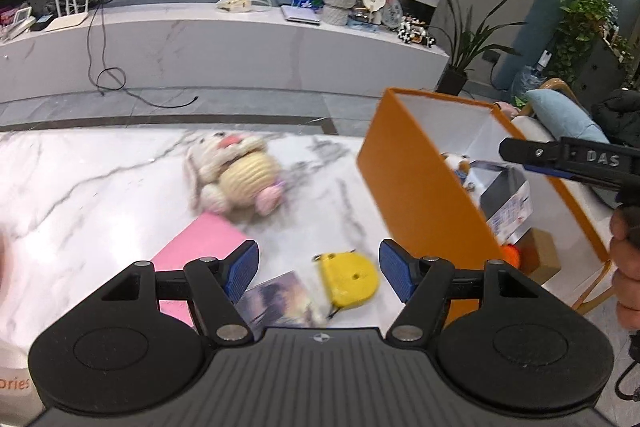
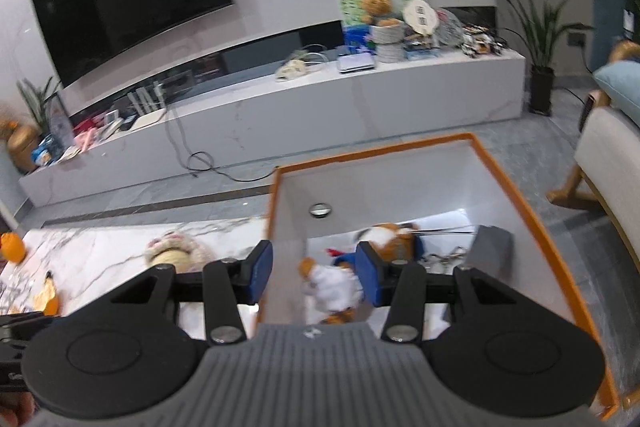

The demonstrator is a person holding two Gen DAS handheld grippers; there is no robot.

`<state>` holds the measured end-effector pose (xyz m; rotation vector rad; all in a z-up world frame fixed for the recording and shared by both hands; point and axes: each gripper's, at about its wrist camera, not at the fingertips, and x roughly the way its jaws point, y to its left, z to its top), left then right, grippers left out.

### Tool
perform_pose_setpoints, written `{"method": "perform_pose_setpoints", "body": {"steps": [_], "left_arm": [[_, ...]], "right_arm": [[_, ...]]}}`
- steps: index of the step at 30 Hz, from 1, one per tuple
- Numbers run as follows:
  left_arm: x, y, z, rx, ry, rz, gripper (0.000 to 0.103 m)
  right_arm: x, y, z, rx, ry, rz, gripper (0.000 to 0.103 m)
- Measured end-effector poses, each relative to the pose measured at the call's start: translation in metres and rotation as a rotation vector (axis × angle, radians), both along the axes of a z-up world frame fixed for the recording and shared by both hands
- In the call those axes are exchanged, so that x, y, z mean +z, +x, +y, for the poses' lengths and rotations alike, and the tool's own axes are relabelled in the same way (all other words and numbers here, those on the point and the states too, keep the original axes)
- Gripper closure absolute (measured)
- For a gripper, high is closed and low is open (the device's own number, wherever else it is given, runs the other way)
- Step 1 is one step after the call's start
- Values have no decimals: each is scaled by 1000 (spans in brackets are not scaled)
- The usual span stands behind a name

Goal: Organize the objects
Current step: 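Move the left gripper to the illustrated card box while the right gripper reaches the yellow tape measure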

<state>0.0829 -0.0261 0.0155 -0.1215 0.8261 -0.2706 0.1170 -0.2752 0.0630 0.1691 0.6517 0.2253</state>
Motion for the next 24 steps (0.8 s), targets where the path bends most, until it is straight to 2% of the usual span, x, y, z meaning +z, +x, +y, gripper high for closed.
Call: {"method": "perform_pose_setpoints", "body": {"steps": [5, 9, 11, 15, 16, 19, 24], "left_arm": [[-15, -3, 14, 35, 16, 28, 22], [-30, -10, 7, 63, 2, 49, 22], [-40, -13, -2, 85, 19, 57, 22], [-61, -18, -17, 125, 66, 50, 22], [-66, -18, -21, 122, 90, 51, 19], [-76, -17, -30, 114, 165, 49, 20], [-81, -17, -24, 101, 145, 54, 19]], "right_arm": [[-1, -14, 36, 98, -56, -31, 54], [-4, -26, 63, 176, -138, -76, 54], [-7, -30, 70, 201, -164, -80, 54], [-12, -32, 76, 221, -175, -67, 54], [-12, -31, 77, 224, -176, -65, 54], [-15, -31, 77, 228, -174, -57, 54], [-18, -31, 80, 238, -173, -44, 54]]}}
